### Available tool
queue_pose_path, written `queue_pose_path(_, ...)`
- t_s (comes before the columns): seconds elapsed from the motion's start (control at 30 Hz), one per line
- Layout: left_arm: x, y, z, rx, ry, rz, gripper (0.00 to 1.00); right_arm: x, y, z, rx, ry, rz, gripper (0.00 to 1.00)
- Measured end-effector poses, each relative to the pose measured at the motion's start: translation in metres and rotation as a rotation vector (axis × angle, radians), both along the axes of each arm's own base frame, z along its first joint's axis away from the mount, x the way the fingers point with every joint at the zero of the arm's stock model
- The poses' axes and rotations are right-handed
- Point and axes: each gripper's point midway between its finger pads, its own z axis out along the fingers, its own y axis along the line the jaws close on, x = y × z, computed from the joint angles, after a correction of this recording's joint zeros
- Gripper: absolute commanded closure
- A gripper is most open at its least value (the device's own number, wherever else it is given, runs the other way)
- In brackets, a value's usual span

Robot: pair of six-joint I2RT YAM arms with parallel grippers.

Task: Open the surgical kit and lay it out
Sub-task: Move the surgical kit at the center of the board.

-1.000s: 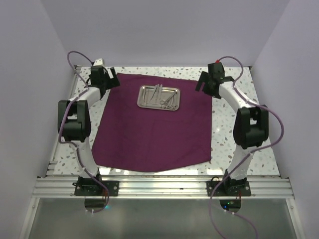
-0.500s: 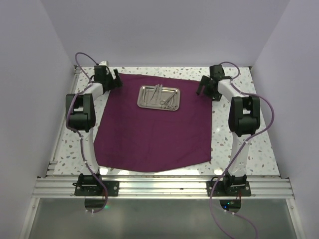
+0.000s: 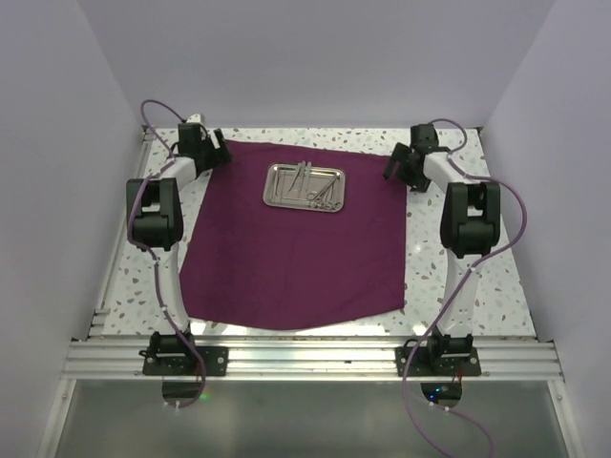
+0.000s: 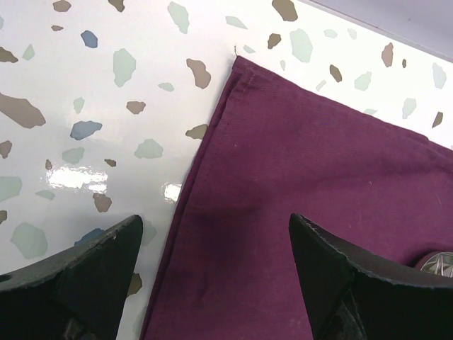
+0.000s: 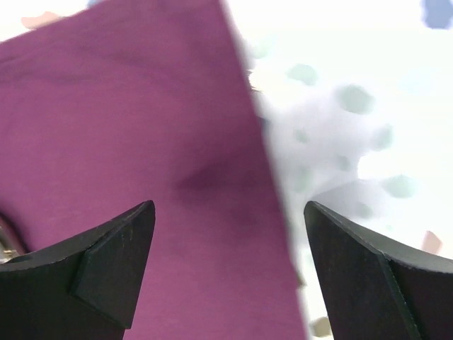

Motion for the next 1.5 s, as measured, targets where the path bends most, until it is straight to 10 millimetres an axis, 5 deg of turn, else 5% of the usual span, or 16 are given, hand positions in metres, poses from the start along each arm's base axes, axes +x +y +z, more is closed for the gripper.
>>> queue_pose_path(0.23, 0.0, -0.002, 0.0, -0.005, -0.002, -0.007, 0.21, -0.006, -0.022, -0.001, 0.002, 0.005, -0.04, 0.14)
queue_pose_path(0.27, 0.001, -0.002, 0.0, -0.006, -0.002, -0.006, 0.35, -0.004, -0.022, -0.001, 0.004, 0.003, -0.039, 0.18)
queue_pose_path(0.37, -0.001, -0.003, -0.004, -0.017, 0.011, -0.003, 0.52, 0.004, -0.016, -0.002, 0.033, -0.011, -0.022, 0.32)
queue_pose_path(0.43, 0.001, -0.004, -0.006, -0.024, 0.018, -0.002, 0.57, 0.01, -0.011, -0.002, 0.053, -0.02, -0.01, 0.52)
queue_pose_path(0.47, 0.001, -0.005, -0.006, -0.025, 0.021, -0.002, 0.65, 0.015, -0.008, -0.004, 0.064, -0.022, 0.001, 0.7)
queue_pose_path(0.5, 0.002, -0.005, -0.007, -0.027, 0.023, -0.001, 0.69, 0.02, -0.006, -0.004, 0.069, -0.027, 0.011, 0.99)
queue_pose_path(0.57, 0.003, -0.006, -0.009, -0.028, 0.03, -0.004, 0.89, 0.029, 0.001, -0.009, 0.088, -0.026, 0.023, 1.0)
queue_pose_path(0.67, 0.002, -0.008, -0.011, -0.031, 0.04, -0.006, 1.0, 0.041, 0.008, -0.009, 0.108, -0.036, 0.041, 1.0)
queue_pose_path(1.07, 0.002, -0.005, -0.012, -0.045, 0.03, 0.037, 1.0, 0.097, 0.025, -0.005, 0.134, -0.083, 0.061, 1.0)
queue_pose_path(1.5, 0.003, 0.017, -0.011, -0.071, 0.026, 0.153, 1.0, 0.085, 0.0, -0.008, 0.182, -0.081, -0.034, 1.0)
